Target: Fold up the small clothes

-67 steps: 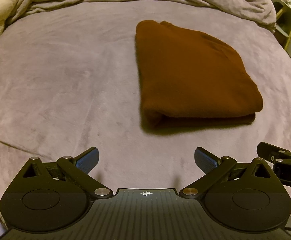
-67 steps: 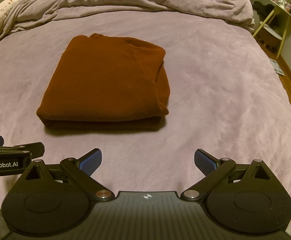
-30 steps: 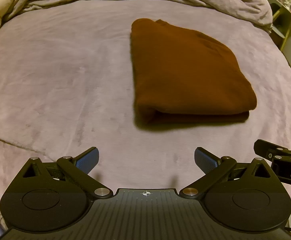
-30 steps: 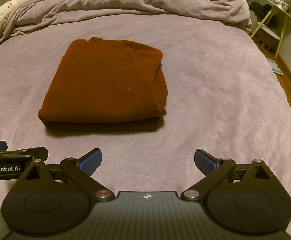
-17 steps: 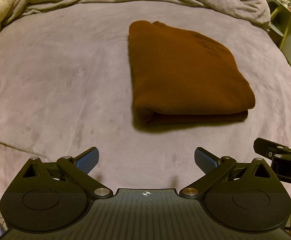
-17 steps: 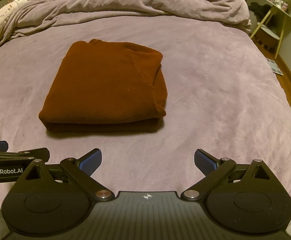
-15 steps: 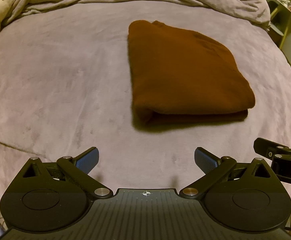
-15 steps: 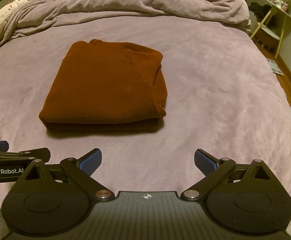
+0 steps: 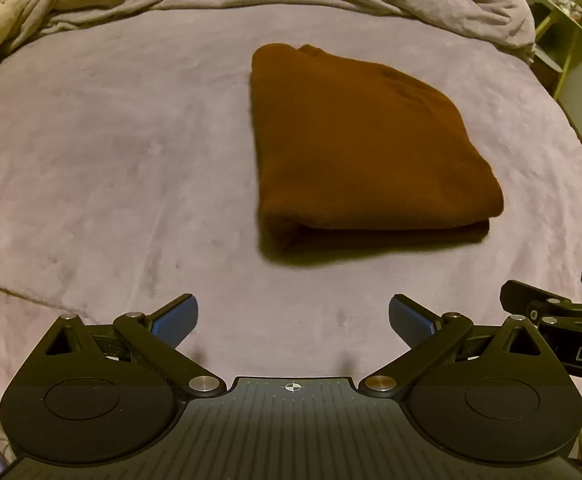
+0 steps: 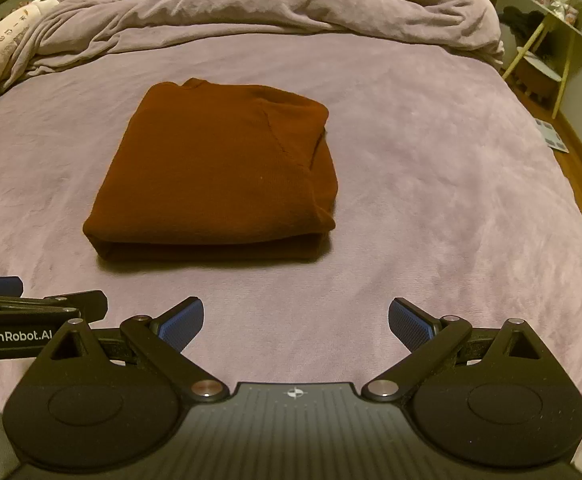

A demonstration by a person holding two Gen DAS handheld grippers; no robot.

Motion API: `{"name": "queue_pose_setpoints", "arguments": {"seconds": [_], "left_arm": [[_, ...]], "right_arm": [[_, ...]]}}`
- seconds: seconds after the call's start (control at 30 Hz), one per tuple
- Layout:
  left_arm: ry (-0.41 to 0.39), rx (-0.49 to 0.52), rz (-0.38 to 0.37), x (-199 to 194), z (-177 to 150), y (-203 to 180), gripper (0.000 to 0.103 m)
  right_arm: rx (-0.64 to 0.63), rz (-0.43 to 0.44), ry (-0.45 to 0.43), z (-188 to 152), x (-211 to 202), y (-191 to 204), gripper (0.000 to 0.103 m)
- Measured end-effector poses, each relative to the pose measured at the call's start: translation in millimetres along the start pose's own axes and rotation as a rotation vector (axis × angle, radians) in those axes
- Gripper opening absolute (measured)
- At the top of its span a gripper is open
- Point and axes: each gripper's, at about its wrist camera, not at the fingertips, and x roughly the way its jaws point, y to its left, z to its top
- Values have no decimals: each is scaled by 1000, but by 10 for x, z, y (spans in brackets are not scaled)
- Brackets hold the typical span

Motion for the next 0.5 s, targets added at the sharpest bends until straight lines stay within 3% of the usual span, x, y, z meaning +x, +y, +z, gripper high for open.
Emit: {"name": "queue_pose_setpoints", "arguments": {"seconds": [0.5], "left_arm": [[-10, 48, 27, -52, -38, -69, 103]], "right_arm": [[-5, -5, -9, 5, -40, 16, 99]]}}
